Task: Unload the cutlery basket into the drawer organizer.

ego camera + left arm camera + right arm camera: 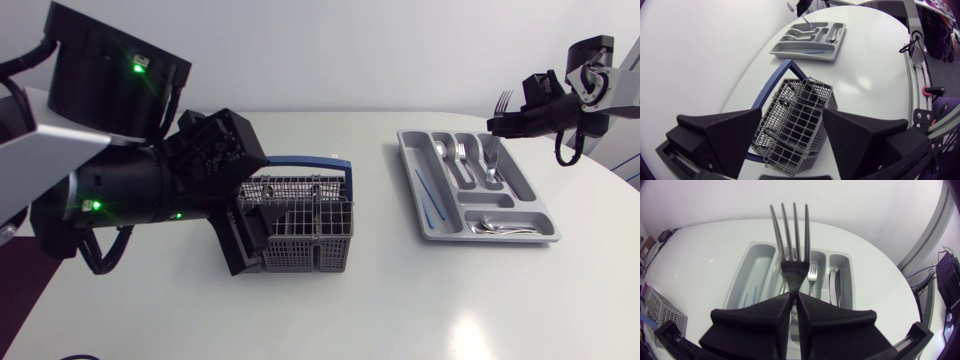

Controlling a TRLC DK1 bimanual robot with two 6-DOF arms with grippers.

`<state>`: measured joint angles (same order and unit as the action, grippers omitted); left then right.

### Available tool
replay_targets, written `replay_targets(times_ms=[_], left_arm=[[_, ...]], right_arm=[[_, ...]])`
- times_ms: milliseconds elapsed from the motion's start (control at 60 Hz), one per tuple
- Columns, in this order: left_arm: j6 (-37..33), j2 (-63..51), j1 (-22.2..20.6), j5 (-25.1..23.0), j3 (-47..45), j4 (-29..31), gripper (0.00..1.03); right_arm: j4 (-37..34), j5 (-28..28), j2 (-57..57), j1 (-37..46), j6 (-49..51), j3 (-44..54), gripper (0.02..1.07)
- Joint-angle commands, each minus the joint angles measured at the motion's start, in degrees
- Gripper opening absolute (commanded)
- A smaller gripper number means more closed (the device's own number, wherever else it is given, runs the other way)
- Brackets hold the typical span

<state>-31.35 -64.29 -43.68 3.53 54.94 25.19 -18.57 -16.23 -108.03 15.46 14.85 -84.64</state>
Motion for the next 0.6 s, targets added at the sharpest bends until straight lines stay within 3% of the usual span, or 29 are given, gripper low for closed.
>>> replay_targets(times_ms=[0,583], left_arm=[[-0.9,1.2,-0.3,-0.1,-1.2,0.4,0.94],[-0.7,2.2,-1.1,-0.3,-2.3,0.6,0.94]], right_arm=[[-1.2,0.3,-3.4,0.6,1.1,-4.0,0.08],[-1.6,2.5,-17.0,0.1,0.4,-12.3,0.07]])
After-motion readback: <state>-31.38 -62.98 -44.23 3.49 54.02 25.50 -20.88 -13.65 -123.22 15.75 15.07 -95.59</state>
